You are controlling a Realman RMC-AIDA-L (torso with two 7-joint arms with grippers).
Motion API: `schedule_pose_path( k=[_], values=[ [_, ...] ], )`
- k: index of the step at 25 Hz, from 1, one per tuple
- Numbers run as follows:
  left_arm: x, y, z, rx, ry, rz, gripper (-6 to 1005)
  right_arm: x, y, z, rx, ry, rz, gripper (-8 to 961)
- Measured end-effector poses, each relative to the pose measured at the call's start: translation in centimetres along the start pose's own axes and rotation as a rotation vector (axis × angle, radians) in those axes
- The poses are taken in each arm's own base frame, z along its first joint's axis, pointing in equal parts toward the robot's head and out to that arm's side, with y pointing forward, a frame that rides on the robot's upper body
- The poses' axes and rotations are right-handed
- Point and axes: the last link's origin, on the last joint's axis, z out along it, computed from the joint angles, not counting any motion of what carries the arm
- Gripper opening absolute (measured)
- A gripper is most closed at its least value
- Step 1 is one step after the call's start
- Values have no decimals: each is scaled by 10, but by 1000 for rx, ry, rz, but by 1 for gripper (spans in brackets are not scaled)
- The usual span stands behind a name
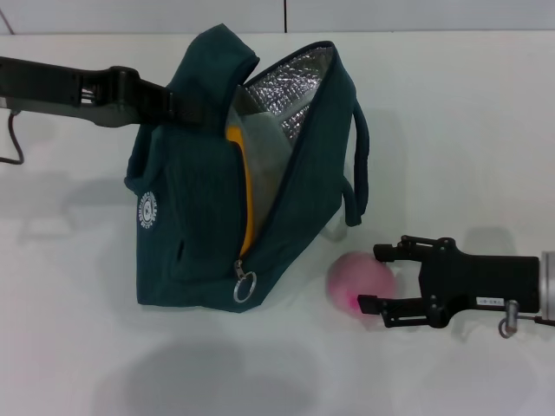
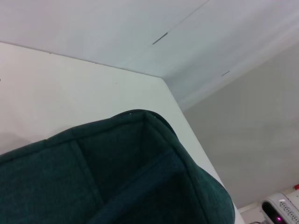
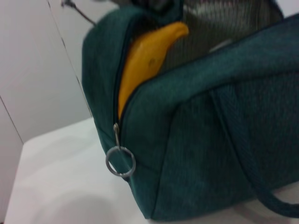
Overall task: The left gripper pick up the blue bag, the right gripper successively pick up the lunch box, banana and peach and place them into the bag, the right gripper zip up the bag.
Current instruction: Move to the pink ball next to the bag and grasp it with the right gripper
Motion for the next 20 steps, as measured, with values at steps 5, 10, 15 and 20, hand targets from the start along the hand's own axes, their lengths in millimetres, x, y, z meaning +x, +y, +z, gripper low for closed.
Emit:
schedule_pose_path(
  k=[5,10,15,20],
  values=[
    [1,1,2,-3,-3,4,36,-2,-3,7,1,21,-14,810],
    [2,1,2,-3,-3,4,36,-5,-4,8,-7,27,-21,800],
    [2,2,2,-3,-4,5,36,-5,-4,8,-10,31,-25,626],
    [2,2,2,-3,-5,5,36,-5,-4,8,-8,32,-23,486]
  ],
)
